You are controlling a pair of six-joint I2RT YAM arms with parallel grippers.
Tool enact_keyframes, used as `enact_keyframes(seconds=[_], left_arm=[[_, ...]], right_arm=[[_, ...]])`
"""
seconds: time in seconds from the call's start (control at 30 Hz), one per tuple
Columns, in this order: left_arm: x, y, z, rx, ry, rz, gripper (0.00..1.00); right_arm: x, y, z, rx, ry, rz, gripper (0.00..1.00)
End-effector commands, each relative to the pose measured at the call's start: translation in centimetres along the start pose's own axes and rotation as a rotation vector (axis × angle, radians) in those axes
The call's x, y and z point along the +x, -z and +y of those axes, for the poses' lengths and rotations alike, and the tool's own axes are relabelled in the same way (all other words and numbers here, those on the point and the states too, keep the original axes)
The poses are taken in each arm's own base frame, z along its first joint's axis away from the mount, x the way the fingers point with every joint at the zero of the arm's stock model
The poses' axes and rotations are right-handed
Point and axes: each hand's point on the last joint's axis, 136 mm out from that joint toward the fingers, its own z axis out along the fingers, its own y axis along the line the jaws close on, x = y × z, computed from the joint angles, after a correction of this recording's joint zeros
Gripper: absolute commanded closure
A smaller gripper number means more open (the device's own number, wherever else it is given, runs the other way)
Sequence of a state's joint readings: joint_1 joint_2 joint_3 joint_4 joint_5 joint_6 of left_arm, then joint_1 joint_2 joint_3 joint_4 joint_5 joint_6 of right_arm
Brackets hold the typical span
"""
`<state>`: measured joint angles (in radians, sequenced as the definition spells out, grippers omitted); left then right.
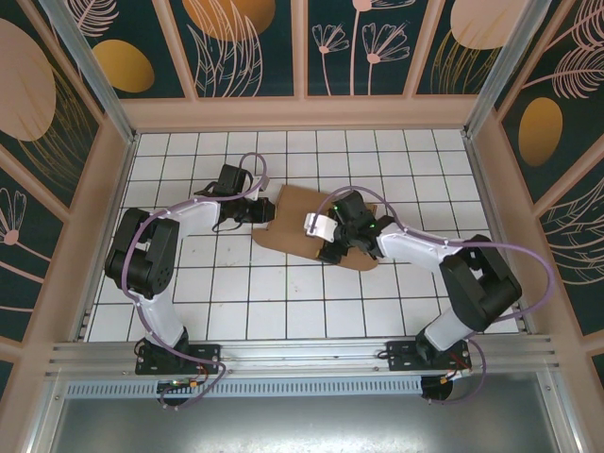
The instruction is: Fold the paper box
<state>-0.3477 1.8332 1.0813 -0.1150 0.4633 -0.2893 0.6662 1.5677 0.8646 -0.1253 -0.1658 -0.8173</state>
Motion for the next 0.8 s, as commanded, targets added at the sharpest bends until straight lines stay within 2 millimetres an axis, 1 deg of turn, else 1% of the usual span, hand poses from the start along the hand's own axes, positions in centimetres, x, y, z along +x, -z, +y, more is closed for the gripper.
enact_keyframes(seconds=[0.0, 0.07, 0.1, 0.2, 0.27, 0.37, 0.43, 0.5, 0.53, 0.57, 0.6, 0.67, 0.7, 0.73, 0.77], left_arm=[[4.0, -0.8, 2.8, -0.104, 0.066, 0.134, 0.89], [4.1, -0.9, 2.8, -0.100, 0.067, 0.139, 0.89], [4.1, -0.9, 2.8, -0.097, 0.069, 0.139, 0.89], [4.2, -0.9, 2.7, -0.090, 0.069, 0.143, 0.89], [4.3, -0.9, 2.6, -0.083, 0.070, 0.144, 0.89], [4.4, -1.0, 2.6, -0.083, 0.073, 0.149, 0.89], [4.3, -1.0, 2.5, -0.079, 0.071, 0.146, 0.89], [4.4, -1.1, 2.6, -0.080, 0.074, 0.149, 0.89], [4.4, -1.0, 2.6, -0.081, 0.074, 0.148, 0.89], [4.4, -1.0, 2.6, -0.084, 0.071, 0.147, 0.89], [4.3, -1.0, 2.7, -0.091, 0.070, 0.146, 0.89], [4.2, -0.9, 2.9, -0.100, 0.063, 0.142, 0.90], [4.2, -0.9, 2.9, -0.101, 0.061, 0.140, 0.90], [4.1, -0.8, 2.9, -0.103, 0.057, 0.137, 0.90], [4.0, -0.8, 2.8, -0.101, 0.054, 0.134, 0.90]], right_arm=[[1.4, -1.5, -0.5, 0.048, 0.044, 0.078, 0.17], [2.7, -2.3, -0.5, 0.086, 0.073, 0.127, 0.23], [2.9, -2.7, -0.3, 0.089, 0.081, 0.133, 0.27], [3.8, -3.5, -0.4, 0.127, 0.089, 0.177, 0.43], [4.2, -4.1, 0.0, 0.125, 0.095, 0.201, 0.55], [4.8, -4.8, 0.4, 0.135, 0.122, 0.228, 0.63], [5.0, -5.0, 0.4, 0.153, 0.131, 0.238, 0.68], [5.0, -5.0, 0.4, 0.152, 0.124, 0.234, 0.68], [4.6, -4.9, 0.3, 0.152, 0.122, 0.221, 0.66], [4.3, -4.7, 0.3, 0.154, 0.118, 0.208, 0.62], [3.4, -4.1, 0.3, 0.142, 0.100, 0.172, 0.55], [0.1, -1.9, -0.5, 0.136, 0.016, 0.021, 0.46], [-2.0, 0.0, -1.4, 0.132, -0.066, -0.096, 0.42], [-3.6, 2.1, -2.5, 0.116, -0.174, -0.212, 0.39], [-4.8, 4.2, -3.7, 0.111, -0.271, -0.310, 0.38]])
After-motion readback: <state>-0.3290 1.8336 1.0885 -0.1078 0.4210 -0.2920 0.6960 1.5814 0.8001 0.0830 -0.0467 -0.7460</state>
